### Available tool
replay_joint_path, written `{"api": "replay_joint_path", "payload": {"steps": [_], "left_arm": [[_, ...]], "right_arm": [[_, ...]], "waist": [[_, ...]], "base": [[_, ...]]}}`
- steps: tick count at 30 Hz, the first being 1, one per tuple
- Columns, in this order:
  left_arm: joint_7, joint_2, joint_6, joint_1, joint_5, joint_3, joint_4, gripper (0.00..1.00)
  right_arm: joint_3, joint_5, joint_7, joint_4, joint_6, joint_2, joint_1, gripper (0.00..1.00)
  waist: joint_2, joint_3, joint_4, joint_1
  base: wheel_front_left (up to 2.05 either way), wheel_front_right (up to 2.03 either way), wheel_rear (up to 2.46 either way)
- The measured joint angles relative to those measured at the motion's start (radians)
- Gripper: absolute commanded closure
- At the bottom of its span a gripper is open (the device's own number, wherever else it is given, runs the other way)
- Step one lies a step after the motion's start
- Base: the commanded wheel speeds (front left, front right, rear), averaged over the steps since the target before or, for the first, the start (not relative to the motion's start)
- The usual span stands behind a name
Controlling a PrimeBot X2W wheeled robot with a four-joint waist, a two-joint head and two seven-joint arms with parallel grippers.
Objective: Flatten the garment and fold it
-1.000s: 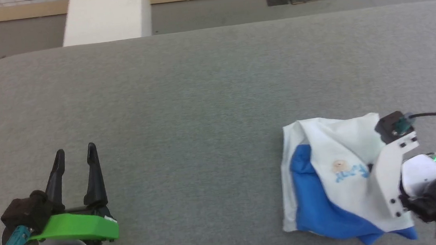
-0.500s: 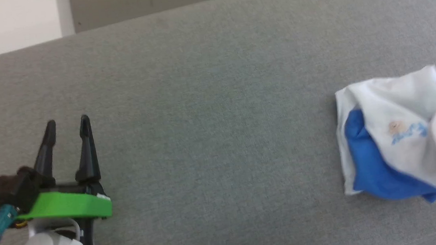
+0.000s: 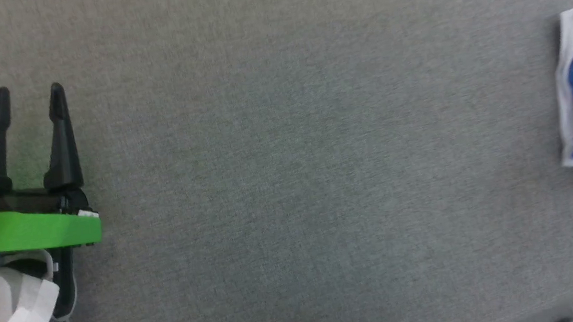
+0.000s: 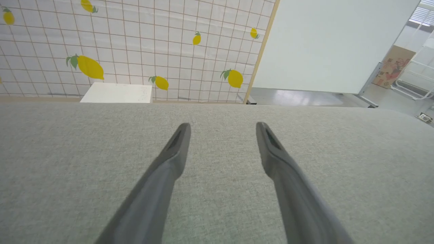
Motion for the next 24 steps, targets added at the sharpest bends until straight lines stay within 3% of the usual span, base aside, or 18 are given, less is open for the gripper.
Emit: {"api": "replay_joint_path", "payload": {"steps": [7, 8, 9, 18, 24], "left_arm": [[0.031, 0.039, 0.0, -0.009, 0.0, 0.011, -0.066, 0.0], [0.031, 0.041, 0.0, -0.012, 0.0, 0.011, -0.072, 0.0], [0.031, 0.043, 0.001, -0.013, -0.001, 0.011, -0.074, 0.0], [0.007, 0.032, 0.001, -0.013, -0.01, 0.005, -0.026, 0.0], [-0.036, -0.009, 0.008, 0.001, -0.019, -0.012, 0.062, 0.0]], "right_arm": [[-0.09, -0.055, -0.122, 0.077, 0.0, -0.059, -0.089, 0.97], [-0.103, -0.065, -0.124, 0.091, 0.0, -0.058, -0.096, 0.4], [-0.113, -0.07, -0.132, 0.098, 0.0, -0.058, -0.101, 0.0], [-0.202, -0.085, -0.229, 0.145, 0.0, -0.06, -0.181, 0.0], [-0.142, -0.002, -0.333, 0.095, 0.0, -0.043, -0.245, 0.0]], "waist": [[0.0, 0.129, 0.04, 0.0], [0.0, 0.138, 0.046, 0.0], [0.0, 0.144, 0.052, 0.0], [0.0, 0.125, 0.092, 0.0], [0.0, 0.042, 0.097, -0.0001]], "base": [[0.0, 0.0, 0.0], [0.0, 0.0, 0.0], [0.0, 0.0, 0.0], [0.0, 0.0, 0.0], [0.0, 0.0, 0.0]]}}
